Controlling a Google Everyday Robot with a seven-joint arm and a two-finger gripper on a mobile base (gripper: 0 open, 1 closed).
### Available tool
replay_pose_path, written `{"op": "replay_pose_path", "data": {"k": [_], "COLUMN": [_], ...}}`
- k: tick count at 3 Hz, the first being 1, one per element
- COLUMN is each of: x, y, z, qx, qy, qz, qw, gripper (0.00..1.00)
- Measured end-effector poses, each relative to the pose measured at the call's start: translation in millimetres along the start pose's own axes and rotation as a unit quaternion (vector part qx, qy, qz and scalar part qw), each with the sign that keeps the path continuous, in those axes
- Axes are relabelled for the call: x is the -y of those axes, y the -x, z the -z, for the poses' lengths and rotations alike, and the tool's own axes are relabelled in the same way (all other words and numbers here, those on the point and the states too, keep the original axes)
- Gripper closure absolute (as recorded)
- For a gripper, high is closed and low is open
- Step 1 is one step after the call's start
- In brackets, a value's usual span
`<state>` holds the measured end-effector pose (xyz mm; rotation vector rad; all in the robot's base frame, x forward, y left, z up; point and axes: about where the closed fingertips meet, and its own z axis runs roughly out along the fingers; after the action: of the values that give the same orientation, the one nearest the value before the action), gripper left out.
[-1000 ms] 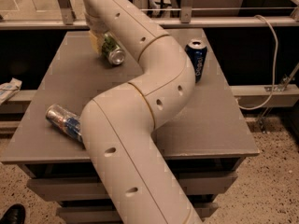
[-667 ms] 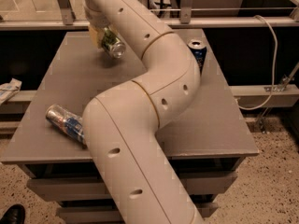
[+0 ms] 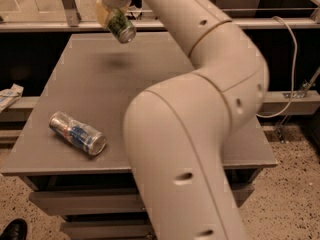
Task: Place green can upright
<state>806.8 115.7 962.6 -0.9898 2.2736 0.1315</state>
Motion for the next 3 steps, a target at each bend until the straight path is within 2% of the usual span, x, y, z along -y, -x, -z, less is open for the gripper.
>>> {"op": "replay_pose_path", "data": {"k": [1, 2, 3], "x": [1, 1, 0], "y": [1, -16, -17], "z": [55, 65, 59], "qx": [0.087, 0.122, 0.12], "qy": [0.013, 0.02, 0.021], "qz": [-0.005, -0.015, -0.015], "qw": [0.9961, 0.9922, 0.9924], "gripper": [1.0, 1.0, 1.0]}}
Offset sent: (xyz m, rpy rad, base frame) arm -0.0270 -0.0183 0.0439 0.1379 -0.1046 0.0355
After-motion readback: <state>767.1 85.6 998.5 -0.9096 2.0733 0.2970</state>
